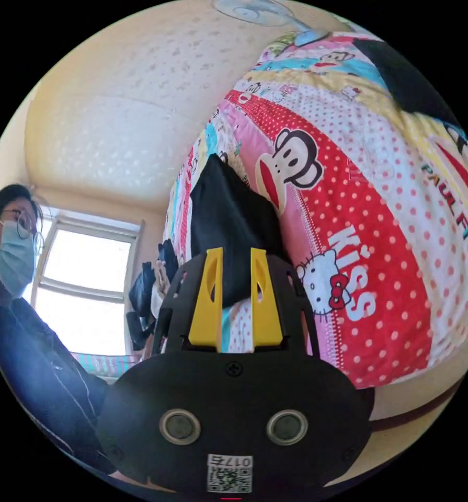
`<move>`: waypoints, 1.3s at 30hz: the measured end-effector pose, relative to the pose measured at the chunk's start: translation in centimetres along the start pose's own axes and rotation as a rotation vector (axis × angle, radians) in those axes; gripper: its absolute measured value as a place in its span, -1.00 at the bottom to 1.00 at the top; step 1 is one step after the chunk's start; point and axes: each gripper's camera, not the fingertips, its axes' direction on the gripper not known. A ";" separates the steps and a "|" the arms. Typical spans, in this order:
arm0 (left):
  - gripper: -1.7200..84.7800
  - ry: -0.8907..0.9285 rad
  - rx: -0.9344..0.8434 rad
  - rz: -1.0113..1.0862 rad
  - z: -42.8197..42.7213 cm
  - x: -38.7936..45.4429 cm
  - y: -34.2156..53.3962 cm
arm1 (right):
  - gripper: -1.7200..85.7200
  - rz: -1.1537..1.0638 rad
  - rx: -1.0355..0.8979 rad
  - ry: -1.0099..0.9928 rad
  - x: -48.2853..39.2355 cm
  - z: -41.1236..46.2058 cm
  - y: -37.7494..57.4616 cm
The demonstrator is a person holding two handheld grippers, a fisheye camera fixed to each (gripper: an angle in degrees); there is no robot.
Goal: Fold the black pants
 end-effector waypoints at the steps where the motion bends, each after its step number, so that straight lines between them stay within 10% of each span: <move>1: -0.75 0.040 0.005 -0.046 -0.4 -0.3 0.5 | -0.73 0.080 -0.026 -0.066 1.0 0.1 0.9; 15: -0.75 0.246 0.268 -0.683 2.3 -0.9 5.9 | -0.65 0.423 -0.033 -0.212 6.6 6.7 2.4; 39: -0.82 0.414 0.265 -0.670 -1.1 -5.6 5.2 | -0.84 0.307 -0.058 -0.164 8.6 0.8 1.8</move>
